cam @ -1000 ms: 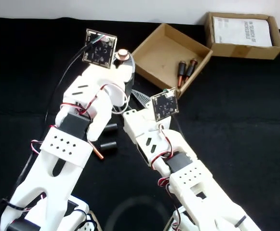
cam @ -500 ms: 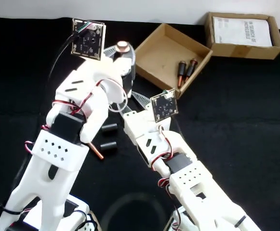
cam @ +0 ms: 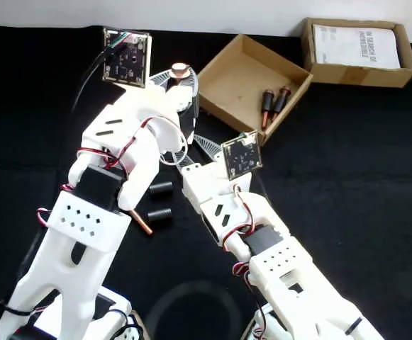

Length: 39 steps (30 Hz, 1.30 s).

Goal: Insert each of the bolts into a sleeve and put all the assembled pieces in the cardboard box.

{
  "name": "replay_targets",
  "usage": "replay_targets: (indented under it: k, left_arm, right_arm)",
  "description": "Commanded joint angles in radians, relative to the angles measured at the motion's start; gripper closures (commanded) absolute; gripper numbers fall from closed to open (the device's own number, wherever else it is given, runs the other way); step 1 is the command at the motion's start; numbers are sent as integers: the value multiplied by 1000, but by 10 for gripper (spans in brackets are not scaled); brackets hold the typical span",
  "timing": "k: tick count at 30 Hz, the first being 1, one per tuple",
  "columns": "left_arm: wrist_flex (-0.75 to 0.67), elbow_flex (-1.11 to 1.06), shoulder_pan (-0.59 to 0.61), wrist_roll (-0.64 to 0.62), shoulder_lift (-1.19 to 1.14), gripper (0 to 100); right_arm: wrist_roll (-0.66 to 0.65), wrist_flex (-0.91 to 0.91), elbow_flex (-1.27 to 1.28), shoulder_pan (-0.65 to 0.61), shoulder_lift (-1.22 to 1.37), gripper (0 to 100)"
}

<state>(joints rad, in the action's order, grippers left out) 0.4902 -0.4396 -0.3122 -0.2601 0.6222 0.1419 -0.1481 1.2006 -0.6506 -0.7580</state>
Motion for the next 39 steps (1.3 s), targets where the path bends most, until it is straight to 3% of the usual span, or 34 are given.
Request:
replay_targets:
  k: [1,39]
  left_arm:
    - [-72,-1,10,-5,-13,991]
    - [-173,-166,8,-8,-19,991]
  right_arm:
    - [-2,-13,-16,5,-42,991]
    - [-2,-13,-16,12,-44,991]
